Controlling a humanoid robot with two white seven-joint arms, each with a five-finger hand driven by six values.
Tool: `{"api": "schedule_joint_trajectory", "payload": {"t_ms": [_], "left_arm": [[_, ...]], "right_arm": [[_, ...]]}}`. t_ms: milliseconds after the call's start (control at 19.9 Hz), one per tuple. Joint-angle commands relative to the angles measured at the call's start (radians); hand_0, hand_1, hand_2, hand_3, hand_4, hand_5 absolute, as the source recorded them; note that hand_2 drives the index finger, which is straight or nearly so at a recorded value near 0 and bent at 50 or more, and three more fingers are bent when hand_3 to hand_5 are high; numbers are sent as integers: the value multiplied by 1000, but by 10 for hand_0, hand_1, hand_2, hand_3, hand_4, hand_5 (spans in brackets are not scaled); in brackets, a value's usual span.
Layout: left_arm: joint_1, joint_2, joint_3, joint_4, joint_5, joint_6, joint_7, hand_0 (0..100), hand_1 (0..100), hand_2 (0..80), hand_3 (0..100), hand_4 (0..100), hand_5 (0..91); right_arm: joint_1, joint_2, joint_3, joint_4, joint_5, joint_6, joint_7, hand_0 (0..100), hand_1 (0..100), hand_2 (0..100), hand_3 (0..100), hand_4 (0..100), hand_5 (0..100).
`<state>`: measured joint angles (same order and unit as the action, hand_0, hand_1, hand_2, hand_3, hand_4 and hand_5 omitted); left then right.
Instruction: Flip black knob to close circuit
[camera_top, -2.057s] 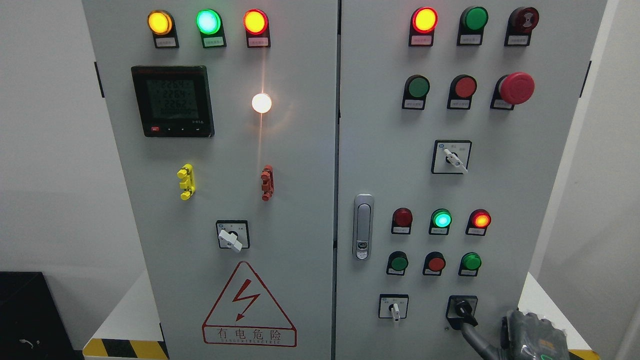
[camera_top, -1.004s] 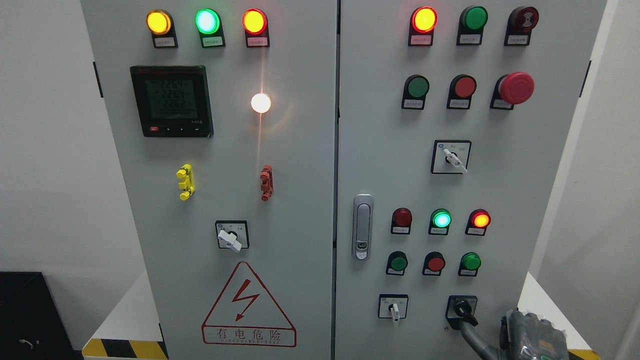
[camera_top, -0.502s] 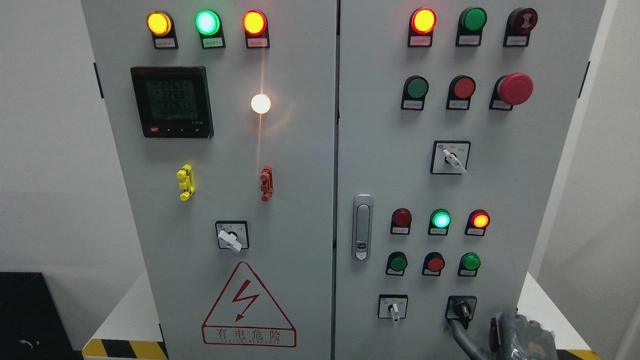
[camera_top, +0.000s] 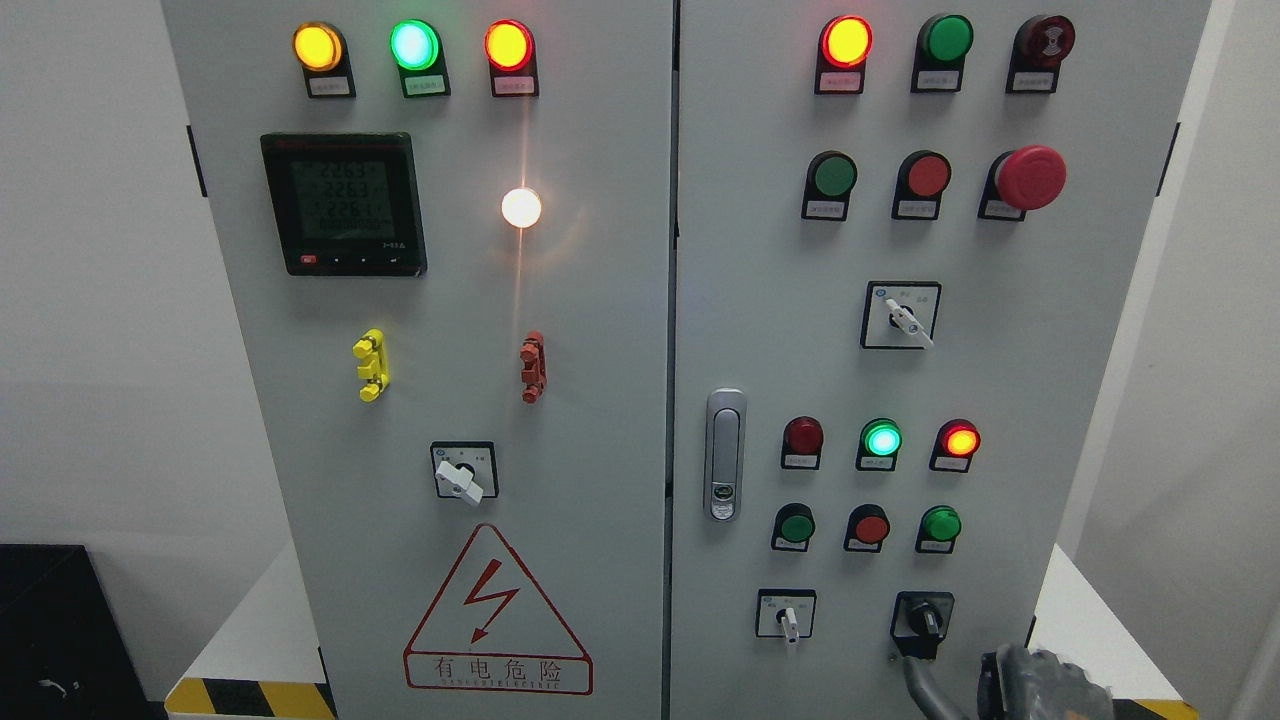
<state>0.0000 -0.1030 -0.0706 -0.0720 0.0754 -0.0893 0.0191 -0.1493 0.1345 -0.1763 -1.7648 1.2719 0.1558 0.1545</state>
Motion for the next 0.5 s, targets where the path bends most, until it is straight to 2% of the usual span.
{"api": "schedule_joint_trajectory", "payload": {"t_ms": [0,100,201,452], "left_arm": [[6,0,0,0,0,0,1,120,556,0,0,0,0],[6,0,0,0,0,0,1,120,556,0,0,0,0],[6,0,0,0,0,0,1,120,556,0,0,0,0],[6,-1,0,0,0,0,1,120,556,0,0,0,0]], "right_arm": [[56,-1,96,-79,-132,-18,-21,0,0,852,1000,901,890],[85,-1,103,-99,-205,-27,-38,0,0,787,1000,879,822],[103,-1,110,-111,-276,-27,-90,0,0,738,992,857,775],[197,-6,107,-171,-517,-27,-171,0,0,645,928,806,717]]}}
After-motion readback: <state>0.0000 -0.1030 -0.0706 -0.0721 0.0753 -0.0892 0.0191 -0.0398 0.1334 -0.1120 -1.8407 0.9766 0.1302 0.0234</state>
